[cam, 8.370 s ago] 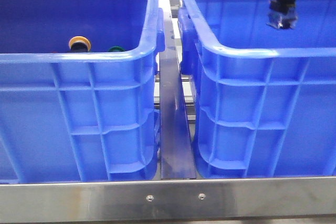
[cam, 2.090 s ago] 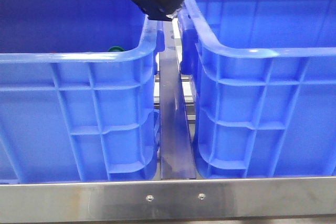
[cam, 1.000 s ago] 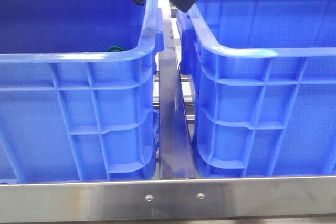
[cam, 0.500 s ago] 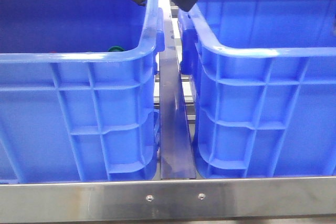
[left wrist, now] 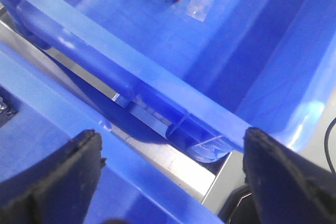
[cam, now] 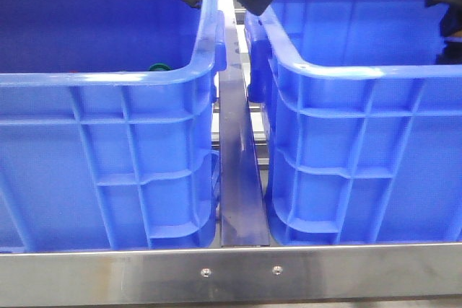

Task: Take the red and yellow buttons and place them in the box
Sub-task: 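Carry the yellow button with the right gripper into the empty bin, then open the right gripper to release the yellow button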

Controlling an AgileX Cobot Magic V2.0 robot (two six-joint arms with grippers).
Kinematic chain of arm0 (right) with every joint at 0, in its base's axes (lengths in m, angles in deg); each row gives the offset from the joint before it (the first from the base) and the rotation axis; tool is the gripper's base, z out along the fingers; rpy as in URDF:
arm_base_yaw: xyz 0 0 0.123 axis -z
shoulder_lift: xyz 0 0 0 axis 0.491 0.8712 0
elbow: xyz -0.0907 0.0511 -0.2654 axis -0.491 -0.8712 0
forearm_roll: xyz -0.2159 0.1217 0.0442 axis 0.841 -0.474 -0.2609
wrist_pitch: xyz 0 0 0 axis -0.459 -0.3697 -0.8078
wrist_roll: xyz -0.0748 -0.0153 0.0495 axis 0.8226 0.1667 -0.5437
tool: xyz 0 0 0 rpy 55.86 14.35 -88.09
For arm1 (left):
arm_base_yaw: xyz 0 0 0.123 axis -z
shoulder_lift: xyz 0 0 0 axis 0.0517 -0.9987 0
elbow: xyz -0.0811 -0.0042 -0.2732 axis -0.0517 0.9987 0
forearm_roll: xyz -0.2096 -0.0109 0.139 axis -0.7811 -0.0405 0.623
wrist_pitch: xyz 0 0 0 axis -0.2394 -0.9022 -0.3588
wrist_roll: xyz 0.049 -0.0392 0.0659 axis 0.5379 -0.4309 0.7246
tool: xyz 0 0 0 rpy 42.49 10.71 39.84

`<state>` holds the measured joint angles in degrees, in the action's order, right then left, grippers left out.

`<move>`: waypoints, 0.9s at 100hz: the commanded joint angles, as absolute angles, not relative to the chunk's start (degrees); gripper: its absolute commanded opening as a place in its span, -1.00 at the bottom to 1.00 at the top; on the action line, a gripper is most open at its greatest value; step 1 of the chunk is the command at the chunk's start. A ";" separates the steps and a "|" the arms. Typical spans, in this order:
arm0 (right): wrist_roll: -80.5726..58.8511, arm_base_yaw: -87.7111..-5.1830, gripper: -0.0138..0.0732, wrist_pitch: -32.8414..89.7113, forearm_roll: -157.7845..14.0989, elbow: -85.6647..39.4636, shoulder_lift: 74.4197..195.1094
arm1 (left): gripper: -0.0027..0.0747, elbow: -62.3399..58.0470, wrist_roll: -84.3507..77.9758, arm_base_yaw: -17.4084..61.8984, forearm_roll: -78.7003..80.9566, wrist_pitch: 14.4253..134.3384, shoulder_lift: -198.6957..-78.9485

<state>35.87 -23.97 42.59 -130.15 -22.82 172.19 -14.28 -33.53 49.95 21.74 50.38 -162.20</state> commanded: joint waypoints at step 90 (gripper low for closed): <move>36.29 -23.49 0.36 41.67 -131.18 -18.73 168.46 | 0.42 -16.17 -33.96 50.39 20.64 53.78 -160.00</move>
